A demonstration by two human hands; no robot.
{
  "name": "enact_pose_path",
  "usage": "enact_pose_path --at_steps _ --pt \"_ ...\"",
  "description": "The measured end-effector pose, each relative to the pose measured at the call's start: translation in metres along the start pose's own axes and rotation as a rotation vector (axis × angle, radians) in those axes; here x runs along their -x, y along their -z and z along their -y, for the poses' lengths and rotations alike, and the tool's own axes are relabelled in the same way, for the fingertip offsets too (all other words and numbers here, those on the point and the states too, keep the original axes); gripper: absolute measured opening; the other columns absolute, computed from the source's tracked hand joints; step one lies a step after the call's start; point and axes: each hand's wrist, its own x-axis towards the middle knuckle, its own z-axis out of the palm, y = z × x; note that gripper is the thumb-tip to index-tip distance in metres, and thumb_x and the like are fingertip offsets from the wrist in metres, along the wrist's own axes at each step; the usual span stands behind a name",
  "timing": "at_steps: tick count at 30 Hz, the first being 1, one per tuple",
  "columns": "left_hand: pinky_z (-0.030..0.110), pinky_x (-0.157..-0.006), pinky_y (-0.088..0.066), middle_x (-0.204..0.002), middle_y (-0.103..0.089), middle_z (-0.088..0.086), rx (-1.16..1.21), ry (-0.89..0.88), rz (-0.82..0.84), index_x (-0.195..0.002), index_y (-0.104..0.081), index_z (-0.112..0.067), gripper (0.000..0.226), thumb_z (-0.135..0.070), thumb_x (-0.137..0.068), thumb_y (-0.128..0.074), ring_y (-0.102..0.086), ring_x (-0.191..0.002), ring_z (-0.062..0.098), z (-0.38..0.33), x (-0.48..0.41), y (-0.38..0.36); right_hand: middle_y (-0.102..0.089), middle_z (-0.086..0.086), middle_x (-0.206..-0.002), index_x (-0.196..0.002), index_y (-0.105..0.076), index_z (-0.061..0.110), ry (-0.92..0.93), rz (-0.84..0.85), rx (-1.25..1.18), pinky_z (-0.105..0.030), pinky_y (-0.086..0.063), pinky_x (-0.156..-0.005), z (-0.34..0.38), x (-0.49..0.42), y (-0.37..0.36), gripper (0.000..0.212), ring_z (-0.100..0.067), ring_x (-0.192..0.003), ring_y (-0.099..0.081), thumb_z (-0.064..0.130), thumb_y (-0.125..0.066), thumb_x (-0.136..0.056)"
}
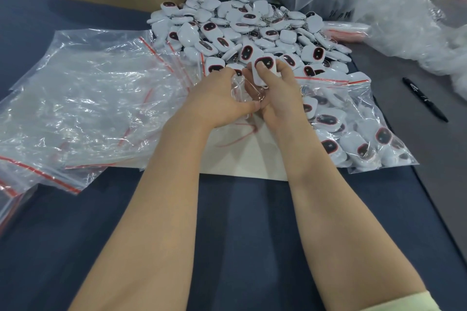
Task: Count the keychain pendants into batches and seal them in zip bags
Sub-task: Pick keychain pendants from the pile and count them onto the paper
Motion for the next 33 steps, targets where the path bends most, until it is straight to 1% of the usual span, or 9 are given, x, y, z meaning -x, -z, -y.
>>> enact_pose_path --at_steps 4,6,10,16,23,25,28,30,33 --pt "0.026 -0.082 -0.033 -0.133 -0.050 0.003 -0.024 0.004 0.006 -0.132 -0.044 -0.015 0.069 -0.049 -0.078 -0.069 -0.048 -0.120 0.021 -0.0005 -0.0003 -0.0003 -0.066 -0.007 -0.083 -0.093 -0.060 0.006 0.012 0.033 0.078 -0.022 -0.055 -0.066 -0.0005 0.0007 0.0017 0.005 -0.014 -0.076 -0.067 0.001 -0.059 -0.092" --pt "0.026 -0.083 -0.033 -0.134 -0.050 0.002 -0.021 0.004 0.010 -0.133 -0.044 -0.016 0.069 -0.048 -0.078 -0.070 -0.048 -0.120 0.021 -0.0003 -0.0004 -0.0006 -0.066 -0.006 -0.080 -0.087 -0.061 0.006 0.040 0.035 0.136 -0.021 -0.055 -0.067 -0.0014 0.0007 0.0019 0.008 -0.012 -0.073 -0.067 0.000 -0.060 -0.091" --pt "0.028 -0.087 -0.039 -0.128 -0.053 0.001 -0.007 -0.010 0.016 -0.131 -0.047 -0.017 0.066 -0.047 -0.077 -0.071 -0.050 -0.117 0.021 -0.0013 0.0001 -0.0003 -0.065 -0.010 -0.083 -0.087 -0.060 0.006 0.066 0.074 0.204 -0.037 -0.054 -0.081 -0.0037 0.0019 0.0021 0.006 -0.022 -0.075 -0.064 0.001 -0.062 -0.089" --pt "0.034 -0.095 -0.043 -0.124 -0.055 0.002 -0.005 -0.027 0.022 -0.126 -0.050 -0.016 0.061 -0.044 -0.077 -0.072 -0.053 -0.114 0.021 -0.0012 -0.0008 -0.0013 -0.063 -0.014 -0.089 -0.092 -0.060 0.003 0.019 0.042 0.150 -0.047 -0.049 -0.096 -0.0037 0.0010 0.0004 0.003 -0.025 -0.084 -0.063 0.003 -0.057 -0.093" --pt "0.037 -0.097 -0.043 -0.124 -0.055 0.001 -0.007 -0.027 0.031 -0.127 -0.050 -0.018 0.062 -0.045 -0.076 -0.072 -0.052 -0.115 0.021 -0.0008 -0.0022 -0.0019 -0.064 -0.014 -0.086 -0.088 -0.060 0.004 0.014 0.032 0.126 -0.039 -0.054 -0.082 -0.0036 0.0012 -0.0012 0.017 -0.021 -0.078 -0.064 0.007 -0.047 -0.099" --pt "0.038 -0.097 -0.043 -0.124 -0.055 0.001 -0.006 -0.026 0.031 -0.127 -0.051 -0.018 0.061 -0.045 -0.076 -0.072 -0.052 -0.115 0.020 -0.0011 -0.0022 -0.0023 -0.064 -0.015 -0.087 -0.088 -0.060 0.005 0.012 0.028 0.114 -0.043 -0.053 -0.088 -0.0032 0.0014 -0.0014 0.018 -0.022 -0.080 -0.064 0.007 -0.047 -0.099" --pt "0.034 -0.095 -0.042 -0.126 -0.053 0.001 -0.016 -0.020 0.021 -0.128 -0.049 -0.017 0.063 -0.045 -0.077 -0.071 -0.051 -0.117 0.021 -0.0006 -0.0025 -0.0033 -0.062 -0.021 -0.100 -0.105 -0.060 -0.003 -0.030 0.008 0.085 -0.051 -0.046 -0.102 -0.0008 0.0008 -0.0002 0.018 -0.030 -0.093 -0.062 0.004 -0.044 -0.100" --pt "0.032 -0.094 -0.041 -0.128 -0.053 0.001 -0.004 -0.014 0.013 -0.130 -0.047 -0.018 0.064 -0.044 -0.076 -0.072 -0.050 -0.118 0.020 -0.0005 -0.0026 -0.0040 -0.062 -0.022 -0.100 -0.119 -0.055 -0.009 -0.058 0.013 0.130 -0.048 -0.047 -0.096 -0.0009 0.0017 0.0002 0.026 -0.031 -0.094 -0.060 -0.005 -0.041 -0.097" --pt "0.025 -0.086 -0.036 -0.128 -0.054 0.000 0.018 -0.023 -0.003 -0.129 -0.048 -0.020 0.062 -0.041 -0.077 -0.073 -0.050 -0.117 0.019 -0.0016 -0.0009 -0.0037 -0.063 -0.018 -0.096 -0.123 -0.053 -0.011 -0.022 0.037 0.245 -0.045 -0.050 -0.090 -0.0015 0.0052 -0.0018 0.031 -0.028 -0.089 -0.061 -0.011 -0.042 -0.094"
